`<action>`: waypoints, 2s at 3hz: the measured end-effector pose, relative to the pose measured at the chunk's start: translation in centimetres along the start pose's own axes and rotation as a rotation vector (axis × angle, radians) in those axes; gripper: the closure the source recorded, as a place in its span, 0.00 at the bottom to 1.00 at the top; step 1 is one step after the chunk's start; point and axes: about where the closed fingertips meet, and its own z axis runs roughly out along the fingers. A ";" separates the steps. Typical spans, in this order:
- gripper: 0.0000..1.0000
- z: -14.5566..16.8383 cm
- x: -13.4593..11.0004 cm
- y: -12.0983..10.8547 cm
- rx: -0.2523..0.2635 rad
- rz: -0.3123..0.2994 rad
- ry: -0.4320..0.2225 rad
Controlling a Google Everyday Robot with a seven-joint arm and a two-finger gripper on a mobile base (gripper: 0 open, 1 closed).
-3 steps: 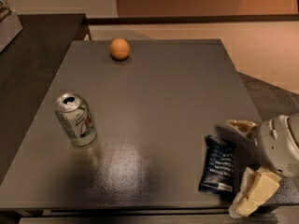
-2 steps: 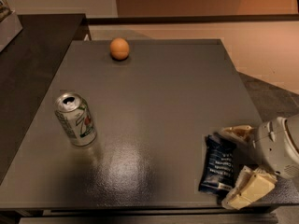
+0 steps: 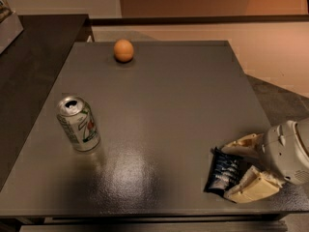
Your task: Move rxbar blueberry near orange
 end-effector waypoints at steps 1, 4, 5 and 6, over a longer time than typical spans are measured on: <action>0.87 -0.9 -0.6 -0.7 0.017 -0.002 0.011; 1.00 -4.7 -3.6 -6.7 0.130 -0.003 0.043; 1.00 -5.5 -4.9 -9.5 0.153 -0.006 0.014; 1.00 -5.7 -6.7 -12.5 0.159 -0.012 -0.036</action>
Offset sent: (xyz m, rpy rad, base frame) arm 0.0415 -0.0126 0.0473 -0.0688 -0.0620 -0.0785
